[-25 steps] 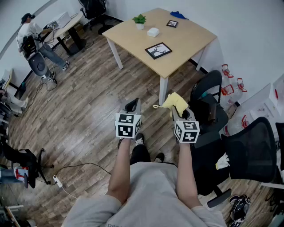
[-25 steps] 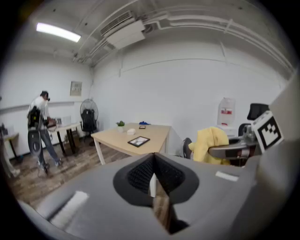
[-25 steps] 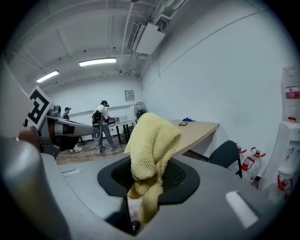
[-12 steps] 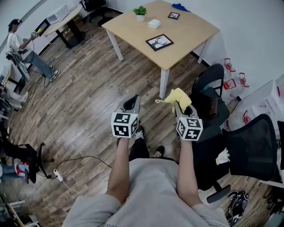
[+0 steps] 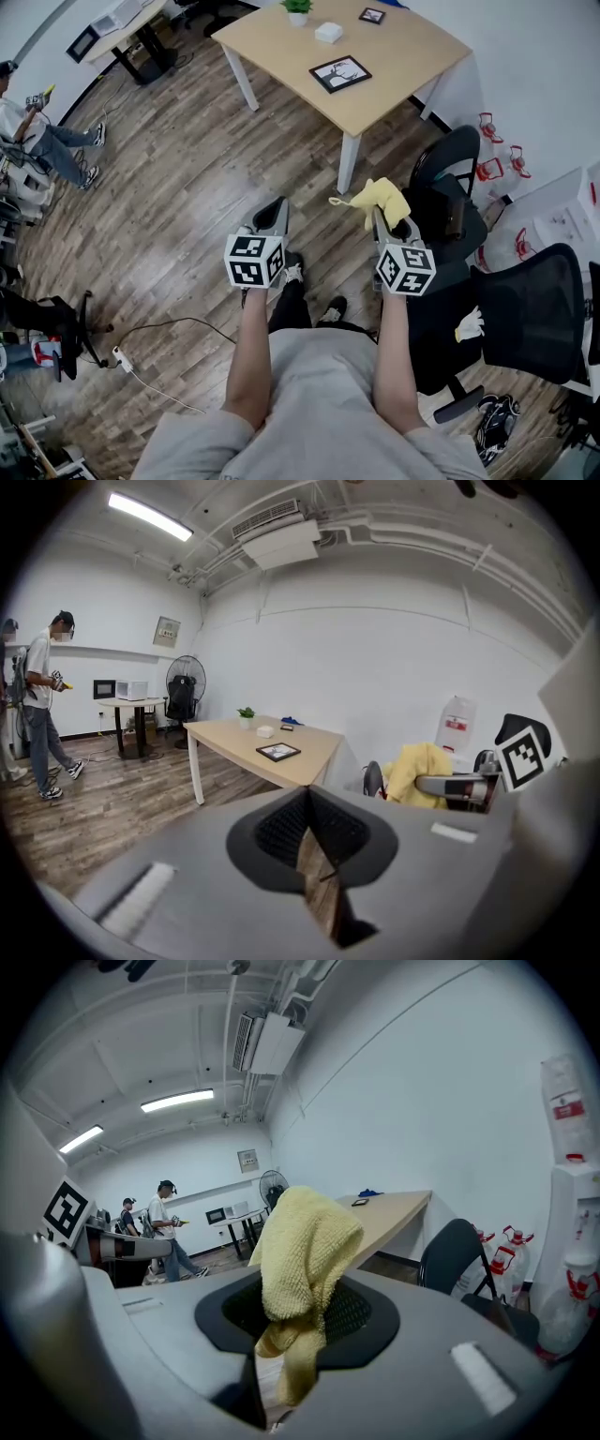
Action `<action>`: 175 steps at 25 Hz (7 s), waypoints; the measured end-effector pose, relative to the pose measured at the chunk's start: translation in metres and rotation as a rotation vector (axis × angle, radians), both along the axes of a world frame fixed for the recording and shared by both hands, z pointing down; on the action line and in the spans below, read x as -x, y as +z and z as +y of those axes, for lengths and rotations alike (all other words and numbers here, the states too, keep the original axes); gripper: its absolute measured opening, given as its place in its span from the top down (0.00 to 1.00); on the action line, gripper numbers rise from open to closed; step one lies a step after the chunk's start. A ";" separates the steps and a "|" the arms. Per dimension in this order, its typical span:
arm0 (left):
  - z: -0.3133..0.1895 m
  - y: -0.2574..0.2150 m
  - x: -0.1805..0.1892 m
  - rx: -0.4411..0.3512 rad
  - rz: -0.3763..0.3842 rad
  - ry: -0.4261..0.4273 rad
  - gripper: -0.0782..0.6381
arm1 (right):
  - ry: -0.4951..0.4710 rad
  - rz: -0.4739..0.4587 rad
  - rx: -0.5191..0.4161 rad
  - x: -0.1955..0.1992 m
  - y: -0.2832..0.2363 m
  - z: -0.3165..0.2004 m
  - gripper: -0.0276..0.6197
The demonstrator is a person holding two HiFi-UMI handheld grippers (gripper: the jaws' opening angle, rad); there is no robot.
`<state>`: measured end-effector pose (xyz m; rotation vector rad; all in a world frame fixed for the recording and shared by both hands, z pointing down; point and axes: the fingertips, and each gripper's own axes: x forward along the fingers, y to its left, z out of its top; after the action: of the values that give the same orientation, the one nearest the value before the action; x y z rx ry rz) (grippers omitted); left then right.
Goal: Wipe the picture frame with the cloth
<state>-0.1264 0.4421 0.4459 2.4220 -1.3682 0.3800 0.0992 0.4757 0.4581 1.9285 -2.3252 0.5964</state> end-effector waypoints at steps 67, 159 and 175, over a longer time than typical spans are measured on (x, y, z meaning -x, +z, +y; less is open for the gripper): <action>-0.424 -0.015 0.033 -0.032 0.028 0.115 0.82 | 0.073 0.123 0.002 0.013 -0.027 -0.401 0.77; -0.542 0.216 -0.161 0.370 -0.295 0.444 0.82 | -0.960 0.279 0.563 0.109 0.197 -0.639 0.78; -0.542 0.215 -0.161 0.373 -0.282 0.422 0.82 | -0.911 0.323 0.541 0.100 0.195 -0.646 0.78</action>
<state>0.0343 -0.1002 0.6608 2.3772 -0.7720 1.0170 -0.0010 -0.1699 0.6529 0.5787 -2.1846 0.6343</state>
